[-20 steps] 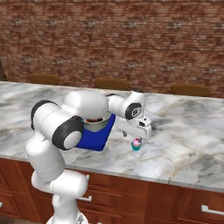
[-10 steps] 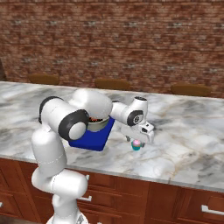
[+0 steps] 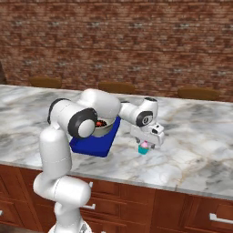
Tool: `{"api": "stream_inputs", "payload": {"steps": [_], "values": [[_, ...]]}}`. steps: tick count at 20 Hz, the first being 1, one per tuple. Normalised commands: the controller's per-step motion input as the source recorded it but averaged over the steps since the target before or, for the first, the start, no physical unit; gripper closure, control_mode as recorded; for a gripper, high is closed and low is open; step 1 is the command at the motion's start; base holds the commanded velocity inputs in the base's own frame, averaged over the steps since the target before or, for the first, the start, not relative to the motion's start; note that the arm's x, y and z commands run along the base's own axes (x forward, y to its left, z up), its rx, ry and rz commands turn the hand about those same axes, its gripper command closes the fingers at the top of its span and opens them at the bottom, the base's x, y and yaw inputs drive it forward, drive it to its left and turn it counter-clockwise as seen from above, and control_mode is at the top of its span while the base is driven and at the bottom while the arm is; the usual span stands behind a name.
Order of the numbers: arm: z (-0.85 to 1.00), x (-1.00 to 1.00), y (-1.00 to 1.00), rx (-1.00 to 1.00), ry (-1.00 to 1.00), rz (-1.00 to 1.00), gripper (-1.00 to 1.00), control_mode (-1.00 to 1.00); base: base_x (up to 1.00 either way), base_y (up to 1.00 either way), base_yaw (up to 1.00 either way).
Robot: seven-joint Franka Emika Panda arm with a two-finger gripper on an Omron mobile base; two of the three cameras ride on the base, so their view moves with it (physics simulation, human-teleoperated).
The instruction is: Place the bowl with donut and the cupcake onto the tray.
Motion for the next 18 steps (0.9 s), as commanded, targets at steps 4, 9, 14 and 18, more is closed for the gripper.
{"api": "stream_inputs", "payload": {"steps": [4,9,14,18], "values": [[-0.25,-0.31,0.14,0.00,0.03,-0.05,-1.00,-1.00,0.00,0.00,0.00],[-0.20,-0.44,0.29,0.00,0.05,-0.10,-1.00,-1.00,0.00,0.00,0.00],[-0.15,-0.14,0.15,0.00,0.00,-0.05,1.00,-1.00,0.00,0.00,0.00],[-0.09,0.00,0.02,0.00,-0.05,0.00,1.00,-1.00,0.00,0.00,0.00]]}}
